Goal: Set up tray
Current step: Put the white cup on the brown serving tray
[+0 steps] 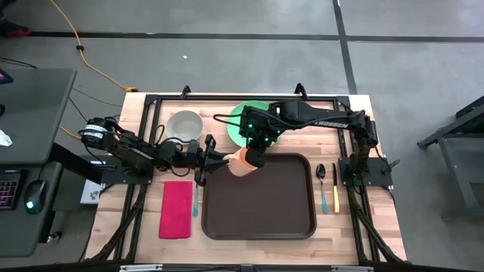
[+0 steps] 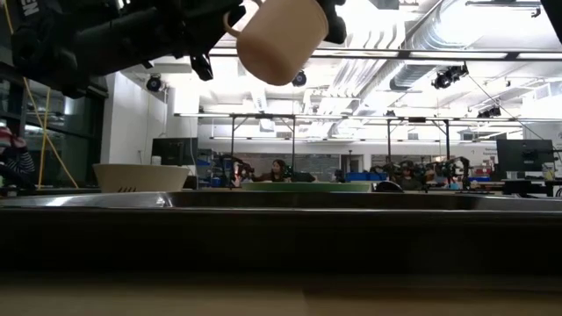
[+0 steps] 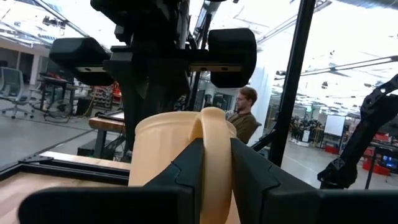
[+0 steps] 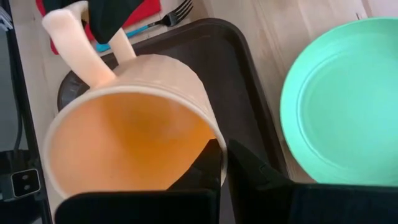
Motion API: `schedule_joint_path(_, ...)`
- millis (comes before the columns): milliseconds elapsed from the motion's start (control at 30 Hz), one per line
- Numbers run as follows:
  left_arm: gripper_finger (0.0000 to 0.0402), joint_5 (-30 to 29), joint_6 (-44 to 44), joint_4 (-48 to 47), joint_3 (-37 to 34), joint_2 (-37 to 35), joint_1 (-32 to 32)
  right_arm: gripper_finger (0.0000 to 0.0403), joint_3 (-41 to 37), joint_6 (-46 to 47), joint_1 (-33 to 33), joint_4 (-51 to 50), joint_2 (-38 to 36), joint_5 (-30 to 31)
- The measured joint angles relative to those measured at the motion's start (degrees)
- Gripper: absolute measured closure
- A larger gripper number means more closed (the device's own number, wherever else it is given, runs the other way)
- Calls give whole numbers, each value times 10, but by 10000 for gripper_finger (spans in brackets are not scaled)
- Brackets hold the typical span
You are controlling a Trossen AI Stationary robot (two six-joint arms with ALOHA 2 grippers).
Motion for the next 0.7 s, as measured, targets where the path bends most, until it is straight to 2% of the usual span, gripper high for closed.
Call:
schedule_joint_path(133,302,-1,-31,1,0,0,0,402,0,0,0,0,0,0)
schedule_joint_path(567,301,-22,-55,1,0,0,0,402,0,-4,0,-1,0,0)
schedule_joint_path(700,277,-22,-40,0,-1,0,0,402,0,-5,0,-5,0,0)
